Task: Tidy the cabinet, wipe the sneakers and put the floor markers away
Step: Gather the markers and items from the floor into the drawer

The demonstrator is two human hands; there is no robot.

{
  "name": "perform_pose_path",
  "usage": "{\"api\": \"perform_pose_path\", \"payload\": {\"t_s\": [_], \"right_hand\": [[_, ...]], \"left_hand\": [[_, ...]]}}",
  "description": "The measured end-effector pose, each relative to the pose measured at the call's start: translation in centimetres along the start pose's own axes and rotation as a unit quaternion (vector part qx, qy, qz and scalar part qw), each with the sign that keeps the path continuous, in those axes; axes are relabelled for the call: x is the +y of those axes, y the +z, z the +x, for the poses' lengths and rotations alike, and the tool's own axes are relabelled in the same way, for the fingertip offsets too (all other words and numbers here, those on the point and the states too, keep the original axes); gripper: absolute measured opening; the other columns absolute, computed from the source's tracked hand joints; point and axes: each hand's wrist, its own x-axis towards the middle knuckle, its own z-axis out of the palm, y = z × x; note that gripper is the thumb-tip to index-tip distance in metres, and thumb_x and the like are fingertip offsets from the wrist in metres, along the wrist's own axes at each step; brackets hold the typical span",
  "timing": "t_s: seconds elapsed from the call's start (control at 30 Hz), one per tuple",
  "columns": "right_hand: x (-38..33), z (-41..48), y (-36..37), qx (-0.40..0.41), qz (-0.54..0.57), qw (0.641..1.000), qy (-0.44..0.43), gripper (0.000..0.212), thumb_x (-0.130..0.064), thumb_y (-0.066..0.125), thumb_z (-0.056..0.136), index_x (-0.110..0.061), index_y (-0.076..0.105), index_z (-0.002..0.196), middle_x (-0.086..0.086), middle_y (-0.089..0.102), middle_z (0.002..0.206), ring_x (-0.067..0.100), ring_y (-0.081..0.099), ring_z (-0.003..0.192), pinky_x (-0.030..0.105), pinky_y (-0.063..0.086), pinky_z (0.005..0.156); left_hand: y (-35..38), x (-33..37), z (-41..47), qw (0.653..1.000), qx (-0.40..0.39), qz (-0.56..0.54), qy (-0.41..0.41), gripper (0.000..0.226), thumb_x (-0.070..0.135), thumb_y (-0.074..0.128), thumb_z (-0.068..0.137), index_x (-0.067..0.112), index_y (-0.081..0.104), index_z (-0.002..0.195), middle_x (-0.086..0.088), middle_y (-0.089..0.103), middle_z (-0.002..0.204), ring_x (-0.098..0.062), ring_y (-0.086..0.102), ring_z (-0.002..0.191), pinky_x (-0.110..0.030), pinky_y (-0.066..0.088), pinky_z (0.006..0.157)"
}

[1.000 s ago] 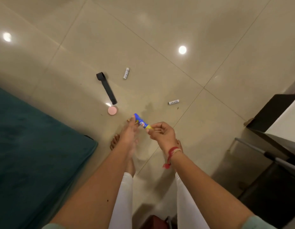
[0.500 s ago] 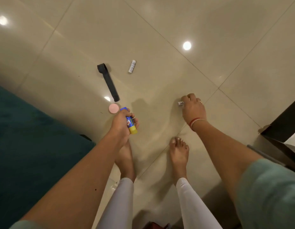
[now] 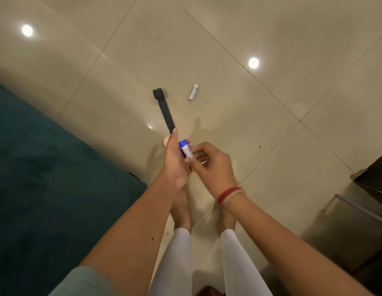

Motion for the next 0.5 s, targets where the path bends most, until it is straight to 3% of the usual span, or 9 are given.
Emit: {"api": "perform_pose_path", "payload": {"t_s": [0.13,0.27,0.4,0.5], "right_hand": [[-0.2,-0.1,2.1,0.029,-0.071,0.996,-0.048,0.006,-0.018,0.063,0.083,-0.015,0.066,0.088,0.001,0.064,0.083,0.017,0.059,0.075,0.03,0.048,0.069],[0.1,2.8,2.0,0.097,-0.035,0.994,-0.045,0.006,-0.013,0.06,0.085,-0.014,0.065,0.083,0.002,0.063,0.081,0.005,0.055,0.063,0.01,0.041,0.063],[1.3,10.1,2.3,0.143,-0.009,0.989,0.047,0.006,-0.017,0.064,0.082,-0.011,0.063,0.083,0.003,0.065,0.08,0.013,0.058,0.066,0.03,0.052,0.071],[1.5,16.0,3.2,0.143,-0.031,0.983,0.109,0.03,-0.036,0.067,0.081,-0.012,0.056,0.096,0.003,0.063,0.089,0.017,0.06,0.078,0.033,0.051,0.079]], "left_hand": [[0.2,1.1,0.5,1.0,-0.01,-0.015,0.011,0.043,0.056,0.053,0.087,0.015,0.052,0.076,0.002,0.051,0.062,-0.012,0.041,0.048,-0.019,0.044,0.049],[-1.1,2.7,2.5,0.999,0.031,0.001,0.02,0.033,0.036,0.058,0.092,0.019,0.043,0.067,0.008,0.043,0.05,-0.007,0.039,0.039,-0.02,0.038,0.048],[-3.6,4.6,4.4,0.993,0.097,0.014,0.059,0.038,0.033,0.06,0.093,0.019,0.041,0.063,0.008,0.043,0.046,-0.007,0.041,0.037,-0.019,0.036,0.044],[-5.2,6.1,5.6,0.993,0.099,0.018,0.068,0.038,0.038,0.06,0.092,0.02,0.041,0.064,0.007,0.043,0.05,-0.008,0.041,0.04,-0.019,0.038,0.045]]}}
